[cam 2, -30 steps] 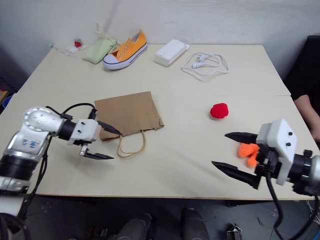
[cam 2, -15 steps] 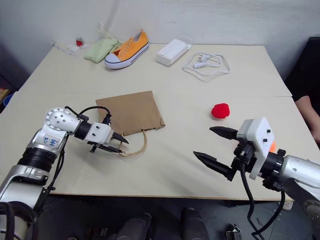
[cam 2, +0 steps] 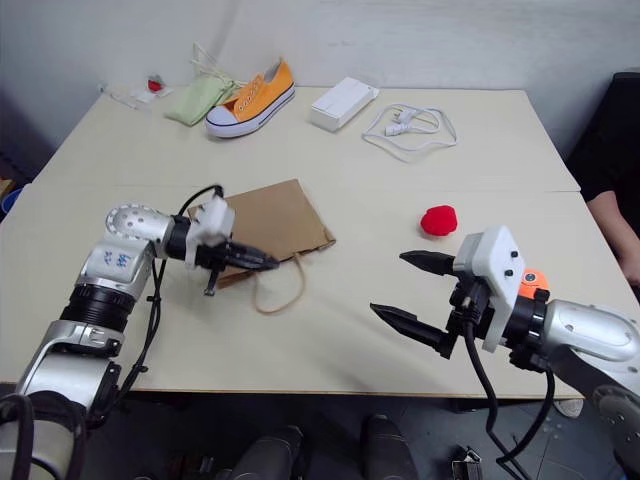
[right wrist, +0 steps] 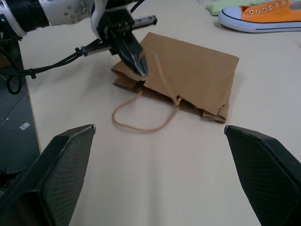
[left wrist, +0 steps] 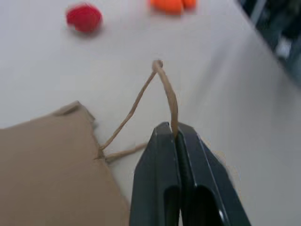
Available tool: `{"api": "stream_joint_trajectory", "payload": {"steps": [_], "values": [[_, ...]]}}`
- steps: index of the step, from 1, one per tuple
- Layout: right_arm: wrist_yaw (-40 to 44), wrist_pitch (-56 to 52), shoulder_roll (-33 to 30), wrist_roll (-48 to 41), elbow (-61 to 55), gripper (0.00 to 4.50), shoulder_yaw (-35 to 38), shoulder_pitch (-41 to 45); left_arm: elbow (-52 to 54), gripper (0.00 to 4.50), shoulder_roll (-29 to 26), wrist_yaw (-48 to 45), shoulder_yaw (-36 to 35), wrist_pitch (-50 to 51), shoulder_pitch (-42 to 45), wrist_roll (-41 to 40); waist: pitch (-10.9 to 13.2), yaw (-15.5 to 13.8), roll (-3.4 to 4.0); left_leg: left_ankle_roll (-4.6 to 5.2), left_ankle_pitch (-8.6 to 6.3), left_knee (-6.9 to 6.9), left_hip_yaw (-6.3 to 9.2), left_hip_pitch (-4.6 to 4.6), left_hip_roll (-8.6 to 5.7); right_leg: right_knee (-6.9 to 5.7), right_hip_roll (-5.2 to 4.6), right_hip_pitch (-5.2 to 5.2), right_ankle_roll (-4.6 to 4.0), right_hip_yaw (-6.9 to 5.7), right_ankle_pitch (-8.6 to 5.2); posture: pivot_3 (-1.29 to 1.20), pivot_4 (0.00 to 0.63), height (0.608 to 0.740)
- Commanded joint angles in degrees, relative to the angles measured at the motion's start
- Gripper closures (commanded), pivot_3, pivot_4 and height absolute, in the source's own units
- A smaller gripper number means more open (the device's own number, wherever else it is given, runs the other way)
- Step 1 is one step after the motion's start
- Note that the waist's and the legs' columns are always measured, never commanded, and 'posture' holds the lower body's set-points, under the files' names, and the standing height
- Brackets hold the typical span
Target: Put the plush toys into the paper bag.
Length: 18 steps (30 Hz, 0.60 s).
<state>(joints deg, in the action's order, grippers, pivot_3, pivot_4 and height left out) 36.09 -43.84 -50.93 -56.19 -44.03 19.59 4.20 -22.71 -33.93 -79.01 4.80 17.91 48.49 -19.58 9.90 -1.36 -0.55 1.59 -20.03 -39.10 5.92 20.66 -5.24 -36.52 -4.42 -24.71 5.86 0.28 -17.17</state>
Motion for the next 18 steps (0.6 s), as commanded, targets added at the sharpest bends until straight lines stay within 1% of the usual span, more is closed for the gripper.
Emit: {"api": "stream_joint_trajectory", "payload": {"steps": [1, 2, 3, 4, 7, 9, 11, 14, 18], "values": [[-0.43, 1.21, 1.69, 0.33, 0.84, 0.9, -3.76, 3.57, 8.61, 4.5, 0.89, 8.06, -8.09, 21.96, 3.64, -12.6, 0.01, 0.01, -0.02, 0.0, 0.0, -0.01, 0.01, 0.0, 0.01, 0.0, 0.0, 0.0, 0.0, -0.01, 0.0, 0.0, 0.15, 0.74], [-0.75, 1.36, 2.37, 1.45, 1.57, 1.22, -5.57, 4.97, 10.84, 4.5, 1.0, 9.36, -8.79, 25.24, 3.32, -14.3, 0.01, 0.05, -0.01, 0.0, 0.0, -0.01, 0.01, 0.0, 0.0, 0.0, 0.0, 0.0, 0.0, -0.01, 0.0, 0.0, 0.15, 0.74], [-1.0, 1.43, 2.87, 2.35, 2.13, 1.64, -6.87, 5.99, 12.45, 4.5, 1.03, 10.26, -9.21, 27.4, 2.99, -15.35, 0.0, 0.22, -0.01, -0.01, 0.0, -0.01, 0.01, -0.01, 0.0, 0.0, 0.0, 0.0, 0.0, -0.01, 0.0, 0.0, 0.15, 0.74], [-1.44, 1.74, 4.19, 4.29, 3.68, 1.99, -9.56, 8.15, 14.77, 4.5, 1.13, 10.76, -8.98, 28.25, 1.96, -15.91, 0.0, 0.21, 0.0, -0.01, -0.01, 0.01, 0.0, -0.04, 0.0, -0.01, 0.0, 0.0, 0.0, 0.03, 0.0, 0.0, 0.15, 0.74], [-1.88, 3.28, 9.44, 10.45, 9.83, 3.07, -17.89, 15.49, 21.21, 4.5, 1.39, 10.82, -7.44, 28.57, -1.18, -16.91, 0.02, 0.8, -0.01, -0.05, -0.01, 0.0, -0.03, -0.1, 0.0, 0.04, 0.02, 0.0, 0.0, 0.05, 0.0, 0.0, 0.15, 0.74], [-1.3, 4.59, 13.01, 14.38, 14.42, 3.83, -22.36, 19.64, 22.23, 4.5, 2.09, 11.64, -7.4, 28.71, -1.41, -17.36, 0.04, 0.87, 0.01, -0.09, 0.02, 0.01, -0.05, -0.11, -0.02, 0.07, 0.01, -0.04, -0.01, 0.06, 0.0, 0.0, 0.15, 0.74], [-0.48, 6.14, 16.26, 18.29, 19.34, 4.46, -26.27, 23.22, 22.44, 4.5, 2.76, 12.25, -7.34, 28.23, -1.19, -17.56, 0.05, 0.9, 0.03, -0.14, 0.04, 0.01, -0.04, -0.1, -0.01, 0.04, 0.03, -0.08, -0.03, 0.05, -0.01, 0.0, 0.15, 0.74], [1.29, 7.57, 19.65, 22.29, 25.09, 4.46, -30.28, 26.44, 22.11, 4.5, 3.63, 13.3, -7.07, 27.42, -0.62, -17.34, 0.05, 0.84, 0.03, -0.15, 0.05, 0.01, -0.03, -0.07, -0.04, 0.02, 0.01, -0.12, -0.03, 0.04, -0.02, 0.0, 0.15, 0.74], [3.09, 9.17, 22.28, 26.44, 29.86, 4.46, -33.19, 27.8, 21.12, 4.5, 4.69, 14.49, -7.77, 27.6, 0.39, -18.12, 0.04, 0.77, 0.03, -0.14, 0.05, -0.01, -0.03, 0.15, -0.06, -0.05, 0.0, -0.38, -0.03, 0.04, -0.01, 0.0, 0.15, 0.74]]}}
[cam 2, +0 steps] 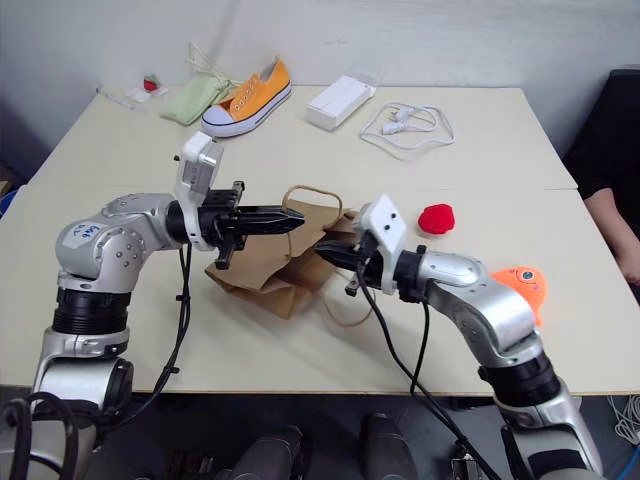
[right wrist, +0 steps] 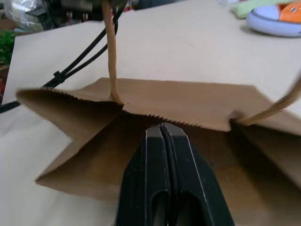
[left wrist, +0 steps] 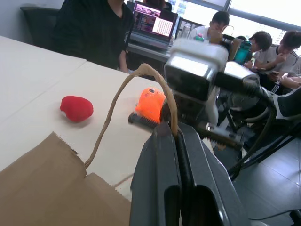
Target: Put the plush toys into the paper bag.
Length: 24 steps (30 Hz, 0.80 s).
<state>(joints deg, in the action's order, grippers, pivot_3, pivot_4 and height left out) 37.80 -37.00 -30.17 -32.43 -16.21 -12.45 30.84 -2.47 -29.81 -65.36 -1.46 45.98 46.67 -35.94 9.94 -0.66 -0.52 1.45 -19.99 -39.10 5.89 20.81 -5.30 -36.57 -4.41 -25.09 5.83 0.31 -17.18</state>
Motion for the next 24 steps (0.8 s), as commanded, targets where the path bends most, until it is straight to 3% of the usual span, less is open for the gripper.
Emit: {"api": "stream_joint_trajectory", "payload": {"steps": [1, 5, 13, 24], "values": [[1.61, 2.74, 2.16, 3.55, 3.01, 4.46, -1.56, 1.41, 0.84, 4.5, 0.78, 1.06, -1.76, -0.15, 2.44, -2.22, -0.01, 0.08, -0.01, 0.0, 0.0, -0.08, 0.0, 0.2, 0.0, -0.19, 0.0, -0.19, 0.0, -0.01, 0.0, 0.0, 0.15, 0.74], [2.81, 3.82, 4.24, 7.69, 7.01, 4.46, -3.84, 3.3, 1.91, 4.5, 1.88, 2.36, -1.28, -0.26, 3.32, -2.54, 0.0, 0.8, -0.01, -0.04, 0.03, -0.15, -0.01, 0.44, -0.03, -0.35, -0.01, -0.45, 0.0, -0.02, 0.0, 0.0, 0.15, 0.74], [12.51, 8.66, 2.24, 18.19, 14.3, 4.46, -12.51, 6.52, 1.6, 4.5, 4.47, 3.61, -0.95, -0.42, 6.7, -3.78, -0.01, 0.98, -0.01, -0.07, 0.04, -0.14, -0.03, 0.42, -0.02, -0.38, 0.0, -0.46, 0.0, -0.02, 0.0, 0.0, 0.15, 0.74], [25.99, -2.48, 7.08, 12.88, 24.72, 4.46, -11.07, 14.83, 4.8, 4.5, 2.47, -5.17, 8.73, -11.26, 3.92, 3.31, -0.01, 1.44, 0.0, -0.09, 0.05, -0.14, -0.01, 0.41, 0.0, -0.37, 0.0, -0.46, -0.01, -0.04, 0.01, 0.0, 0.15, 0.74]]}}
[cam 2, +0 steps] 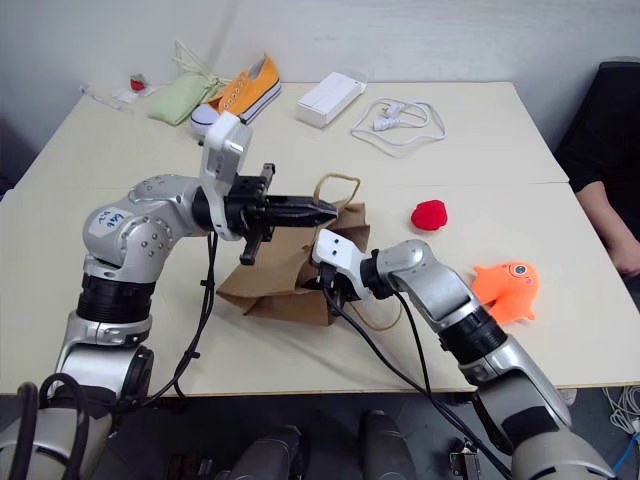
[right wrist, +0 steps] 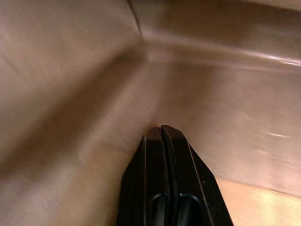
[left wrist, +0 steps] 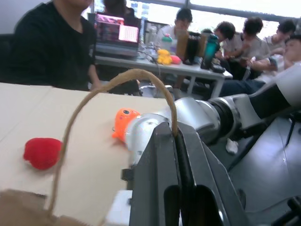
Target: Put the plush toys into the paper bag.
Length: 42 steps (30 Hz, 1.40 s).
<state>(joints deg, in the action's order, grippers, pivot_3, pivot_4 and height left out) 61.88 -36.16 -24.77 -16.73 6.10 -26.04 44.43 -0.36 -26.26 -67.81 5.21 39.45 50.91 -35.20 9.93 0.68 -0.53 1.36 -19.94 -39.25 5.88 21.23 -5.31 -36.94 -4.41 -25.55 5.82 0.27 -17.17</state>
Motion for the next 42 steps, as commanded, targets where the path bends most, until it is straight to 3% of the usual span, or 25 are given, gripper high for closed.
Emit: {"api": "stream_joint_trajectory", "payload": {"steps": [1, 10, 15, 19, 32, 42], "values": [[2.15, -4.22, 2.29, -3.1, 3.62, 4.46, 2.87, 1.56, 2.7, 4.5, -1.15, -3.28, 2.64, -5.87, -0.42, 3.17, 0.0, 0.17, 0.0, 0.0, 0.0, 0.0, 0.0, 0.0, -0.01, -0.01, 0.0, 0.0, 0.0, 0.01, 0.0, 0.0, 0.15, 0.74], [-3.26, -14.7, 10.56, -6.03, 13.55, 4.46, 9.55, 2.46, 3.58, 4.5, -0.34, -2.08, 1.3, -4.81, 0.17, 1.44, -0.01, 0.99, 0.02, 0.0, 0.0, -0.01, 0.01, 0.0, -0.01, -0.08, -0.01, 0.0, 0.0, 0.0, 0.0, 0.0, 0.15, 0.74], [-5.5, -14.14, 12.11, -3.63, 13.34, 4.46, 8.33, 1.69, 2.49, 4.5, 1.61, 2.11, -3.11, 1.89, 2.56, -4.03, -0.03, 1.16, 0.05, -0.03, 0.02, -0.07, 0.01, -0.03, -0.01, -0.17, -0.01, 0.0, -0.01, 0.02, 0.0, 0.0, 0.15, 0.74], [-10.96, -12.76, 15.1, -0.78, 17.41, 4.46, 9.0, 4.17, 2.26, 4.5, 1.28, 1.73, -1.58, 0.3, 0.77, -1.62, -0.09, 1.48, 0.06, -0.07, 0.04, -0.08, -0.04, -0.16, -0.01, -0.3, -0.01, 0.04, -0.01, 0.04, 0.01, 0.0, 0.15, 0.74], [-19.86, -24.98, 22.54, -14.74, 19.07, 4.46, 31.22, 8.47, 0.54, 4.5, -0.35, 1.79, -2.07, -0.82, -1.11, 0.23, -0.07, 1.34, 0.08, -0.13, 0.07, -0.09, -0.01, -0.11, -0.02, -0.45, -0.02, -0.05, -0.06, 0.02, 0.01, 0.0, 0.15, 0.74], [-24.82, -21.96, 23.24, -14.65, 22.22, 4.46, 33.97, 6.8, 2.86, 4.5, -2.03, -0.08, -2.54, 1.71, -0.96, -2.21, -0.07, 1.74, 0.1, -0.13, 0.07, -0.02, -0.02, -0.08, -0.02, -0.48, -0.03, -0.12, -0.07, 0.03, 0.01, 0.0, 0.15, 0.74]]}}
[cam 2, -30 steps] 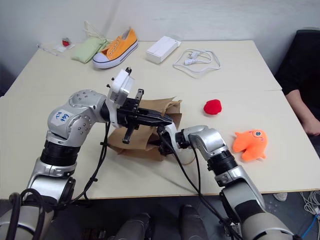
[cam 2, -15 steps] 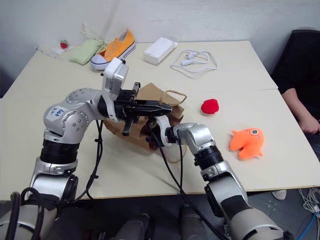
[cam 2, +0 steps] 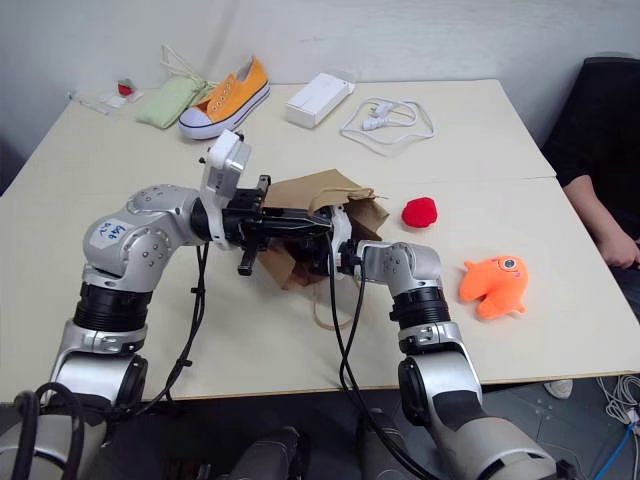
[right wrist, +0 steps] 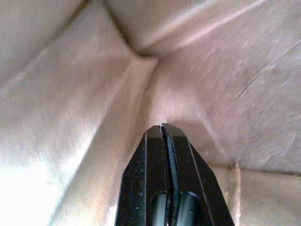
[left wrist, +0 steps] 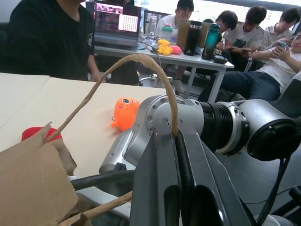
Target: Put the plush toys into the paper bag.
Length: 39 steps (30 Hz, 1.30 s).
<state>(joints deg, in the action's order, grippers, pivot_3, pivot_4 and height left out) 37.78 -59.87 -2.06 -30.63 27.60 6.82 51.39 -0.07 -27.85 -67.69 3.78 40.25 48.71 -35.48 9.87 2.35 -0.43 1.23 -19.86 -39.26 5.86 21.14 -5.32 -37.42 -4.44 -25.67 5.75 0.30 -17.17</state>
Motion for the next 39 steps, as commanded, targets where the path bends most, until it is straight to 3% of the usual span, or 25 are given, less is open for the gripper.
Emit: {"api": "stream_joint_trajectory", "payload": {"steps": [1, 7, 12, 15, 21, 34, 39], "values": [[-1.18, 2.42, 0.56, -0.31, 1.4, 4.46, 1.17, -0.09, 2.26, 4.5, -0.27, 0.18, -1.71, 1.59, 2.04, -2.55, 0.0, 0.13, 0.0, 0.0, 0.0, 0.0, 0.0, 0.0, 0.0, 0.0, 0.0, 0.0, 0.0, 0.0, 0.0, 0.0, 0.15, 0.74], [-4.37, 5.67, 0.81, 1.72, 6.66, 4.46, 1.03, 2.15, 0.35, 4.5, 1.08, 3.04, -4.92, 4.62, 6.0, -5.62, 0.0, 0.47, 0.0, 0.0, 0.0, -0.02, 0.0, -0.02, -0.01, -0.01, -0.01, 0.02, 0.0, 0.0, 0.0, 0.0, 0.15, 0.74], [-4.7, 15.03, -0.97, 11.02, 6.51, 4.46, -8.74, 0.64, -4.79, 4.5, 2.96, 7.02, -7.85, 5.19, 9.89, -6.0, -0.03, 0.72, 0.01, 0.0, 0.0, -0.05, 0.01, -0.05, -0.01, -0.04, -0.01, 0.04, 0.0, -0.01, 0.0, 0.0, 0.15, 0.74], [-4.33, 24.65, -3.65, 20.82, 4.26, 4.46, -19.09, -0.96, -5.54, 4.5, 1.76, 5.21, -5.49, 2.09, 8.02, -2.87, -0.05, 0.65, 0.03, 0.0, 0.0, -0.05, 0.01, -0.07, -0.03, -0.07, -0.02, 0.07, 0.0, 0.0, 0.0, 0.0, 0.15, 0.74], [-4.33, 31.33, -5.66, 27.12, 3.43, 4.46, -24.16, -1.39, -6.3, 4.5, 1.53, 5.4, -6.36, 0.68, 8.17, -2.44, -0.05, 0.71, 0.04, -0.02, 0.01, -0.09, 0.03, -0.06, -0.05, -0.06, -0.02, 0.06, 0.0, -0.01, 0.0, 0.0, 0.15, 0.74], [-4.3, 27.3, -10.23, 29.15, -11.48, 4.46, -22.52, -5.97, -13.76, 4.5, -0.46, 8.56, -10.97, -3.03, 10.45, -1.5, -0.05, 0.68, 0.04, -0.01, 0.01, -0.06, 0.05, 0.0, -0.05, -0.02, -0.01, 0.02, 0.0, -0.02, 0.0, 0.0, 0.15, 0.74], [-2.7, 29.16, -10.96, 26.52, -20.07, 4.46, -20.06, -10.27, -12.54, 4.5, 0.27, 7.85, -9.58, -2.58, 8.66, -1.27, -0.05, 0.53, 0.04, -0.01, 0.01, -0.01, 0.05, 0.01, -0.04, -0.02, -0.01, -0.01, 0.0, -0.03, 0.0, 0.0, 0.15, 0.74]]}}
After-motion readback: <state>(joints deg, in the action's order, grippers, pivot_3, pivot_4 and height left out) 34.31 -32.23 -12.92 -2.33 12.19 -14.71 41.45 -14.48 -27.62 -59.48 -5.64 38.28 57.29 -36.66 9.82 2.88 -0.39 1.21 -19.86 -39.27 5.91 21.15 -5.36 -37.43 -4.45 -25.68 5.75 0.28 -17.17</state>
